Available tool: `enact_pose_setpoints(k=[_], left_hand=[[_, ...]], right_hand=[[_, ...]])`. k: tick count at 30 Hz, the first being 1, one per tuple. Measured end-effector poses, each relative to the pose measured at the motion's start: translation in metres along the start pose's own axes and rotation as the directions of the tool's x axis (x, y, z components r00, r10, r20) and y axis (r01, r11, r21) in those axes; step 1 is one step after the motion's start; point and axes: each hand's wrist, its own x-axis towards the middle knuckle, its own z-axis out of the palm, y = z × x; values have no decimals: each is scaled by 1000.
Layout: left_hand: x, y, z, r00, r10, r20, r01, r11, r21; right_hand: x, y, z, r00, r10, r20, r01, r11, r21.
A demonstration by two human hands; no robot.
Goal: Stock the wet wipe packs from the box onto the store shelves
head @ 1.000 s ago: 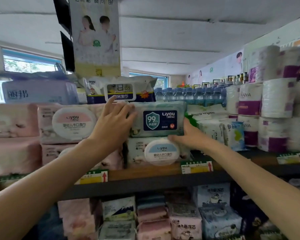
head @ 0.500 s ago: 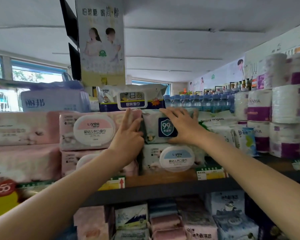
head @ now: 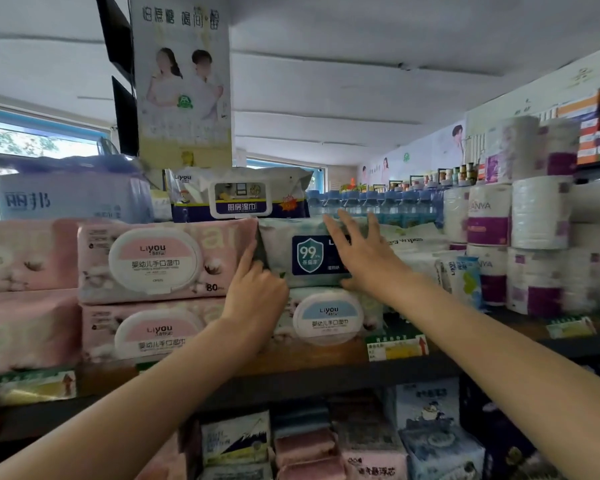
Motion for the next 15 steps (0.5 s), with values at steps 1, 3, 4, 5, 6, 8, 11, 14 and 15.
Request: enact_pose_setpoints(k=[1, 3, 4, 5, 6, 8, 11, 14, 15], left_hand=[[-2, 1, 1, 1000, -9, 17, 9, 1000, -15], [-4, 3, 3, 1000, -22, 13, 23, 998, -67], [-4, 3, 3, 1000, -27, -1, 27, 995, -99], [-4, 3, 3, 999, -38, -12, 36, 991, -131], [-3, 2, 1, 999, -46, -5, 45, 988, -145], [0, 0, -4, 998, -53, 18, 55, 988, -143], [0, -3, -9, 999, -52, -9, 51, 993, -107], [-8, -17, -5, 994, 10, -113, -9, 1000, 3], [-9, -23, -2, 990, 38, -139, -32, 998, 48]], right_hand=[[3, -2, -1, 1000, -9, -6, 9, 999, -41], [6, -8, -1, 998, -46, -41, 41, 992, -116], [7, -12, 0, 995, -71, -64, 62, 988, -143], [8, -16, 1, 991, -97, -89, 81, 982, -169], [8, -18, 3, 986, -122, -113, 99, 976, -194], [10, -19, 4, 975, -169, -142, 134, 964, -230], [14, -17, 1, 976, -199, -85, 181, 966, -184], [18, -10, -8, 974, -225, 4, 224, 967, -121], [19, -7, -11, 970, -243, 10, 243, 963, -114]])
